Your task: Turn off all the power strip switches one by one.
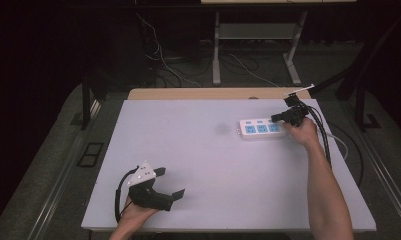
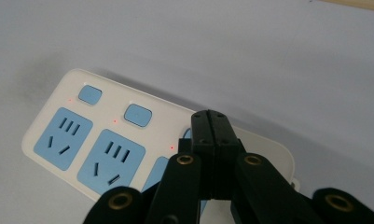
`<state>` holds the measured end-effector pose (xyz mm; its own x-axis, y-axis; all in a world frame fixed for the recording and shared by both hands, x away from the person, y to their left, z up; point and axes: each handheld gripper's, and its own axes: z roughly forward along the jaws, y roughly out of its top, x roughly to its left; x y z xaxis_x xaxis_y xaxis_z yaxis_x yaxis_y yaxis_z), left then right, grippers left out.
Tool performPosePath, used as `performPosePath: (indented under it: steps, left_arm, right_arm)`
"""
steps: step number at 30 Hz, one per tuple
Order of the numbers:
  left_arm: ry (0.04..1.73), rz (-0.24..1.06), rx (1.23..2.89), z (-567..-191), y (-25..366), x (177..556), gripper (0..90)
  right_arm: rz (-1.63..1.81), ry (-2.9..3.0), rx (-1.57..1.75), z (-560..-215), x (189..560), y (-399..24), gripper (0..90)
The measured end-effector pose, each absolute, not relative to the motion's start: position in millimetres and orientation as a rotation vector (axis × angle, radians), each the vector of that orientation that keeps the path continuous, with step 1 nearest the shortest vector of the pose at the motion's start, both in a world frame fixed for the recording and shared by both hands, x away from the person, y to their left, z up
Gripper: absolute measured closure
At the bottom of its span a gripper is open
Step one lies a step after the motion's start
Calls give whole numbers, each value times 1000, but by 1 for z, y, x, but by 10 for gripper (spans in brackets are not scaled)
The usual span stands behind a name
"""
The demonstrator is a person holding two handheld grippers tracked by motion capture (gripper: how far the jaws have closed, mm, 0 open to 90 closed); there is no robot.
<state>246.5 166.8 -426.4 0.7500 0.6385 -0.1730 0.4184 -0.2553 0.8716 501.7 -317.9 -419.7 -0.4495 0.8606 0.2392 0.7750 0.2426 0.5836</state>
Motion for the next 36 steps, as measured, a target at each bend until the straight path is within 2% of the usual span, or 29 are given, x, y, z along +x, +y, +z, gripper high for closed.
performPosePath:
  steps: [14, 36]
  left_arm:
    - [818, 254, 1887, -427, 167, 248, 0]
    - [827, 254, 1879, -427, 168, 249, 0]
  right_arm:
    - [995, 2397, 1521, -410, 498, -316, 900]
    - [1017, 2441, 1355, -375, 495, -291, 900]
